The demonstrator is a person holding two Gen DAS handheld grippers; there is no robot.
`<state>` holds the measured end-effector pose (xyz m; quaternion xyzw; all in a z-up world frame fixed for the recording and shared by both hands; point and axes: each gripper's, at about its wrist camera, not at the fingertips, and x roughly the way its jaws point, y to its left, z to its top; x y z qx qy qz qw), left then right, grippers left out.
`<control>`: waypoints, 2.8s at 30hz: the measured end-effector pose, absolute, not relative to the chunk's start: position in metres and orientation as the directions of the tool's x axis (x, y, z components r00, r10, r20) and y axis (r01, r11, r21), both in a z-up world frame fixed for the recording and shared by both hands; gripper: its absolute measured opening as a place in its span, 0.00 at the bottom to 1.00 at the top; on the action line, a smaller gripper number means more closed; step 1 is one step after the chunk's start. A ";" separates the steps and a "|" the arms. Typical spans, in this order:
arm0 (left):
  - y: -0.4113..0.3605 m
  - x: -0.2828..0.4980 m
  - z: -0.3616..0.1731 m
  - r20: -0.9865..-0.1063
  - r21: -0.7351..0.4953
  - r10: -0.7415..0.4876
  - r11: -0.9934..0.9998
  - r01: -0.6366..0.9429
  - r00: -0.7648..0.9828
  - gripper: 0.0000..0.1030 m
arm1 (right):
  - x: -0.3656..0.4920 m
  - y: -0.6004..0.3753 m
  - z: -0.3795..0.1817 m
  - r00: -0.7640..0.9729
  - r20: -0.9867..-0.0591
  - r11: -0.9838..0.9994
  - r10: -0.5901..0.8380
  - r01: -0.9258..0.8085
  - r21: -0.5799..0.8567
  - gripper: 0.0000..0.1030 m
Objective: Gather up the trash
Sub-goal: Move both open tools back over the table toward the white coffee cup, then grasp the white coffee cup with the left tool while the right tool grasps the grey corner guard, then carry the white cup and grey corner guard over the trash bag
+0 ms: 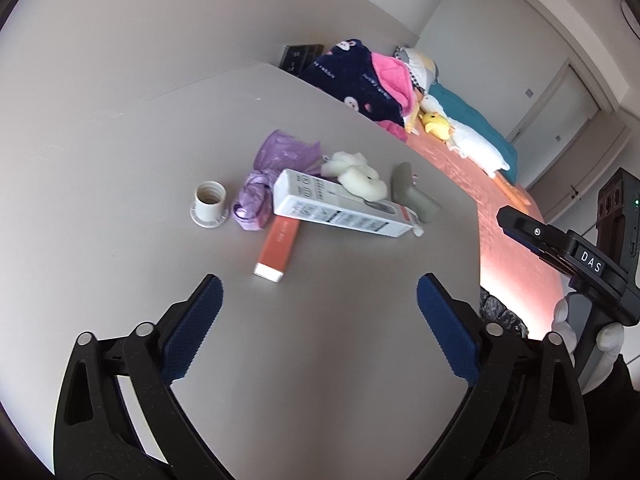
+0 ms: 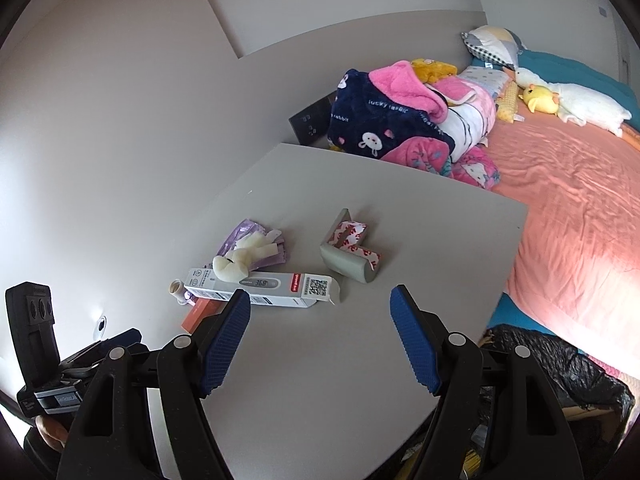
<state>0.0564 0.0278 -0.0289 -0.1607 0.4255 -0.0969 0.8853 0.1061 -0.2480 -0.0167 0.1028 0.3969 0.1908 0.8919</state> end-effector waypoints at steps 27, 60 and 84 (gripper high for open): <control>0.081 0.120 -0.062 -0.766 -0.310 -0.159 0.940 -0.141 0.623 0.43 | 0.198 -0.205 -0.071 0.567 -0.767 0.949 0.300 -0.260 0.178 0.68; 0.082 0.110 -0.032 -0.732 -0.272 -0.105 0.951 -0.148 0.673 0.23 | 0.185 -0.223 -0.039 0.600 -0.721 0.936 0.348 -0.260 0.235 0.53; 0.007 0.074 -0.001 -0.703 -0.294 -0.252 0.954 0.051 0.665 0.23 | 0.095 -0.261 0.000 0.636 -0.679 0.930 0.367 -0.251 0.268 0.53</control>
